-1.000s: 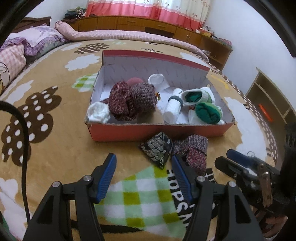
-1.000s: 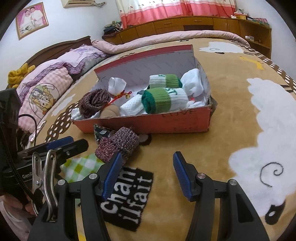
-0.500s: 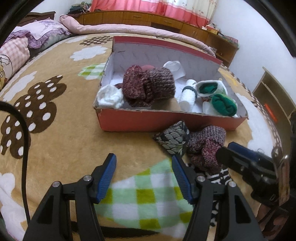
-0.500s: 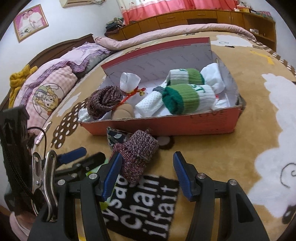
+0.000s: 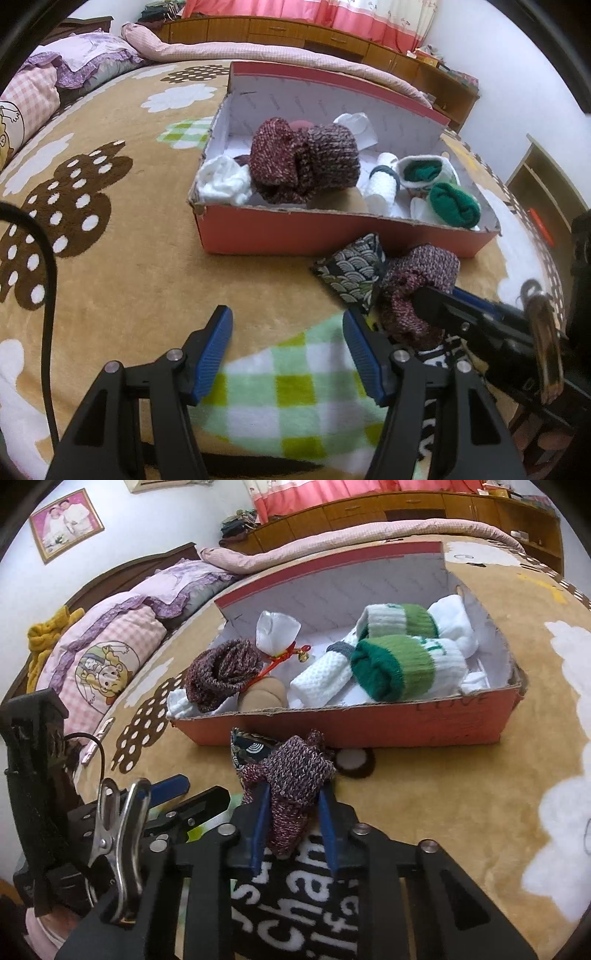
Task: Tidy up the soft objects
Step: 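Grasp patterned fabric pouch with left tool while right tool grasps maroon knit hat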
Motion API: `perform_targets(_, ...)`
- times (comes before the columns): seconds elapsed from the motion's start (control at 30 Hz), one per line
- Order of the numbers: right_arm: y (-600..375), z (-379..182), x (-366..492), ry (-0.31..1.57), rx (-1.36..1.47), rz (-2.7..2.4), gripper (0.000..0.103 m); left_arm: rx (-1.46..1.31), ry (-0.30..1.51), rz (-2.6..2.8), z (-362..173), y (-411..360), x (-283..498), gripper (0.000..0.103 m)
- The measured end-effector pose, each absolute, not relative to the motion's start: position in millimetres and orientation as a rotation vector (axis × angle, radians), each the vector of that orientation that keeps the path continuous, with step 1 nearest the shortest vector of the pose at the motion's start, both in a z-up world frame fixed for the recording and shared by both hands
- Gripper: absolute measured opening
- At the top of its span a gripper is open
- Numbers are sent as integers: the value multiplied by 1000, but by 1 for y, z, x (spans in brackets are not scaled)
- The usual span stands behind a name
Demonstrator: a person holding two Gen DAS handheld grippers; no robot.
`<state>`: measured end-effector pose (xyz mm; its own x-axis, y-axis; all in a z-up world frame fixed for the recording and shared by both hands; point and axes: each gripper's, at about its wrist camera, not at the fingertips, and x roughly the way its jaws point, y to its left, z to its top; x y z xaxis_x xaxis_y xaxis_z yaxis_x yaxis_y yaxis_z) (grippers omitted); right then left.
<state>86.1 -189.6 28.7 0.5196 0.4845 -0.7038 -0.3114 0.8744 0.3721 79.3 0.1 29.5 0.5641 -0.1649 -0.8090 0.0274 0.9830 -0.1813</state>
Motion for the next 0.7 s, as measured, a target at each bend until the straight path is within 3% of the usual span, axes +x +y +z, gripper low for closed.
perform_targets(0.7, -254, 30, 71, 866, 260, 399, 25, -88, 965, -149, 33, -52, 104, 65)
